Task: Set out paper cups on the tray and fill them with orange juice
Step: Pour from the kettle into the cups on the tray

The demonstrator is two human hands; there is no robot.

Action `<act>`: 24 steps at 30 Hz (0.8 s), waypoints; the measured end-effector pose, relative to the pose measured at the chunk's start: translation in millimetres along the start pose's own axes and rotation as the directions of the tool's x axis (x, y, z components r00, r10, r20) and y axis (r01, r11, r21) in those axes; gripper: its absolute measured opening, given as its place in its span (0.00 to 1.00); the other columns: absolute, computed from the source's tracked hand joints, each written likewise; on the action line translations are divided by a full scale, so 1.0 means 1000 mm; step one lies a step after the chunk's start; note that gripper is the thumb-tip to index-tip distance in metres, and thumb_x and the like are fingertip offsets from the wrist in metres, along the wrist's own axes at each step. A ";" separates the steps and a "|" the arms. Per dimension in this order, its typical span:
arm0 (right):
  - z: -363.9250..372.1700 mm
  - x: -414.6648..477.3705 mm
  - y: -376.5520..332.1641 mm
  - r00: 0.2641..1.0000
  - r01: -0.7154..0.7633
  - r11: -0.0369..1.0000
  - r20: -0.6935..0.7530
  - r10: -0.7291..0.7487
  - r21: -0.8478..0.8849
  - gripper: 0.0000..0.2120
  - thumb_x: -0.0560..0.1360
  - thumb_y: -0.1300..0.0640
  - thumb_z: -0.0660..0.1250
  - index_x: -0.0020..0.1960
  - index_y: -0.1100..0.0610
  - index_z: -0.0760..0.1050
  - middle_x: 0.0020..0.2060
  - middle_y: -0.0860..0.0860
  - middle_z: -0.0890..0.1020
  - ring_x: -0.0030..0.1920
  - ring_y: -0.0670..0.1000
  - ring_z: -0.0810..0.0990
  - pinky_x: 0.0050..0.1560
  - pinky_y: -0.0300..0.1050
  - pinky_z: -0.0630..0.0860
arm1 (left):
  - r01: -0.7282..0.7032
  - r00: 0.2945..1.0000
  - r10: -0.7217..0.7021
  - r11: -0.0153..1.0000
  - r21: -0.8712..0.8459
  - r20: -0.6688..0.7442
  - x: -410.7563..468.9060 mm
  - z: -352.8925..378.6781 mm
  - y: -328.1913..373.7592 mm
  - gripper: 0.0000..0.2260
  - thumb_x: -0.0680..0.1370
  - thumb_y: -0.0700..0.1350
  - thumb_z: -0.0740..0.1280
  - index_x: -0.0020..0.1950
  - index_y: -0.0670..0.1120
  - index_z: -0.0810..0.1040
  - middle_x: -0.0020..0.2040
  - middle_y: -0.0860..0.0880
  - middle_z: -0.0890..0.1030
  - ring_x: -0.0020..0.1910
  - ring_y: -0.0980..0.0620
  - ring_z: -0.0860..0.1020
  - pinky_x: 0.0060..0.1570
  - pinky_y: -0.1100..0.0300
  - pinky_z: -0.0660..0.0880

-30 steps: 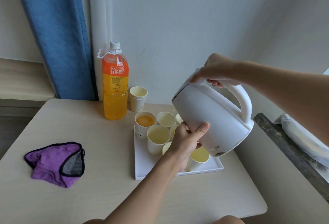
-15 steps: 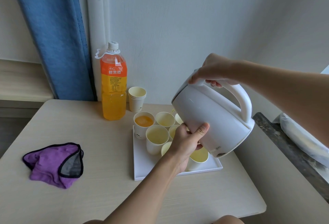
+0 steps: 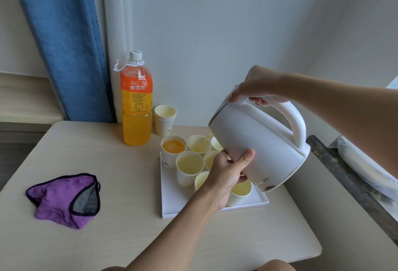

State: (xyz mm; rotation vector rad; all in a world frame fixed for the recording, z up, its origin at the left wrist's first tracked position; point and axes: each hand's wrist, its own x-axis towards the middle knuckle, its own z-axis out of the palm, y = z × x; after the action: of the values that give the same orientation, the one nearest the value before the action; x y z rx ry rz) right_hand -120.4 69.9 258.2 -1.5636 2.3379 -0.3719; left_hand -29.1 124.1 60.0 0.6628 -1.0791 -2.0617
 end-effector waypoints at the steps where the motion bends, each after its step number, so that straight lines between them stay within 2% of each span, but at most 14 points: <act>1: 0.000 0.000 0.000 1.000 0.001 1.000 0.001 -0.001 0.000 0.17 0.67 0.58 0.77 0.31 0.59 0.69 0.24 0.54 0.70 0.25 0.52 0.66 0.23 0.38 0.63 | 0.001 1.000 -0.001 1.000 0.002 -0.001 0.000 0.000 0.000 0.18 0.79 0.48 0.73 0.64 0.41 0.77 0.51 0.49 0.85 0.45 0.52 0.84 0.57 0.49 0.80; 8: 0.000 0.000 -0.002 1.000 -0.007 1.000 0.002 0.007 -0.008 0.17 0.67 0.58 0.77 0.31 0.59 0.69 0.25 0.54 0.70 0.26 0.52 0.66 0.24 0.38 0.63 | 0.007 1.000 -0.007 1.000 -0.003 -0.004 0.000 0.001 -0.001 0.18 0.78 0.49 0.73 0.64 0.42 0.77 0.54 0.48 0.85 0.48 0.50 0.84 0.61 0.44 0.79; 15: 0.001 0.000 -0.003 1.000 0.000 1.000 0.010 0.000 -0.022 0.16 0.67 0.56 0.77 0.31 0.59 0.70 0.26 0.55 0.71 0.27 0.52 0.67 0.25 0.39 0.65 | 0.011 1.000 -0.011 1.000 -0.018 0.014 -0.001 0.001 0.000 0.17 0.79 0.48 0.73 0.64 0.42 0.77 0.54 0.48 0.85 0.48 0.50 0.84 0.62 0.44 0.78; 18: 0.000 -0.001 -0.004 1.000 0.000 1.000 0.012 0.000 -0.027 0.17 0.67 0.56 0.77 0.31 0.59 0.70 0.25 0.55 0.71 0.27 0.52 0.67 0.25 0.39 0.64 | 0.006 1.000 -0.005 1.000 -0.016 0.016 0.000 0.000 -0.001 0.20 0.77 0.51 0.75 0.64 0.42 0.78 0.54 0.48 0.85 0.49 0.50 0.84 0.62 0.43 0.78; 21: 0.000 -0.001 -0.006 1.000 0.001 1.000 0.010 -0.001 -0.031 0.17 0.67 0.56 0.78 0.31 0.59 0.70 0.26 0.55 0.71 0.28 0.53 0.67 0.27 0.40 0.65 | 0.003 1.000 -0.003 1.000 -0.014 0.016 0.000 0.001 -0.001 0.25 0.71 0.54 0.75 0.63 0.43 0.78 0.53 0.49 0.86 0.49 0.50 0.84 0.61 0.44 0.78; 24: 0.001 -0.001 -0.007 1.000 0.001 0.999 0.005 0.000 -0.048 0.16 0.66 0.56 0.78 0.31 0.59 0.71 0.26 0.55 0.71 0.28 0.53 0.68 0.27 0.40 0.65 | 0.005 1.000 -0.005 1.000 -0.024 0.019 0.001 0.001 -0.001 0.26 0.70 0.55 0.75 0.63 0.43 0.78 0.53 0.49 0.86 0.51 0.49 0.84 0.60 0.45 0.79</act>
State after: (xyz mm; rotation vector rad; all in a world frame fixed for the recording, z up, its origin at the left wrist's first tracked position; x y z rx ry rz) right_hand -113.6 68.3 260.4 -1.5850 2.3596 -0.3142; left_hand -31.0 124.7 59.3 0.6359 -1.0626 -2.0856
